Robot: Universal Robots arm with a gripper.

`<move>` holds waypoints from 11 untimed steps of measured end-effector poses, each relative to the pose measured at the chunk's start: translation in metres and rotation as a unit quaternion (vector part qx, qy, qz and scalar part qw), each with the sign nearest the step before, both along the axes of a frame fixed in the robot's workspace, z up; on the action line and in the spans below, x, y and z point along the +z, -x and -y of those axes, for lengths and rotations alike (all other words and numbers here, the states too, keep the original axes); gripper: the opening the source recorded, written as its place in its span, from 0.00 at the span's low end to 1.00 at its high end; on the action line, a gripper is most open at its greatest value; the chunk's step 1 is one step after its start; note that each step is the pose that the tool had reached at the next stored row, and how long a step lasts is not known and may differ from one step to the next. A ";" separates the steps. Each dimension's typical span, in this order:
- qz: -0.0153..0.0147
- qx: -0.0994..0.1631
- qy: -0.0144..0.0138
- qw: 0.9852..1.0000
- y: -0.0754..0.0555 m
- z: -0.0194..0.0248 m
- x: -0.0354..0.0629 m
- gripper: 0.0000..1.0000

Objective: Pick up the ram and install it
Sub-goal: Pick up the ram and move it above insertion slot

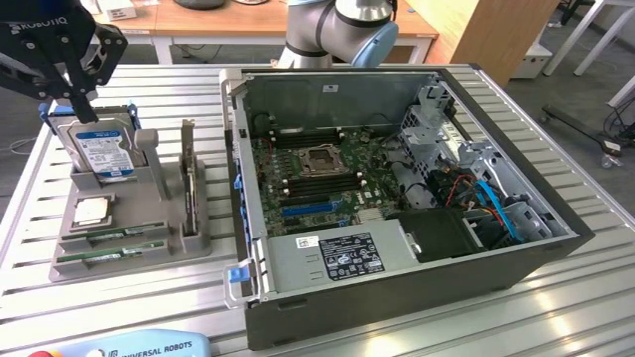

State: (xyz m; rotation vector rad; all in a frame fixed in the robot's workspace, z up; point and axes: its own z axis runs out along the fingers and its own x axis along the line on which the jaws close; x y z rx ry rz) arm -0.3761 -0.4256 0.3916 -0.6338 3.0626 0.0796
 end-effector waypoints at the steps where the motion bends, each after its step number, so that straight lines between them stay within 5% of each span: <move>1: 0.000 0.008 0.000 1.000 0.000 0.0000 0.0000 0.10; 5: 0.000 0.041 0.000 0.999 0.000 0.0000 0.0000 0.10; 11: 0.000 0.090 0.000 0.996 0.000 0.0000 0.0000 0.10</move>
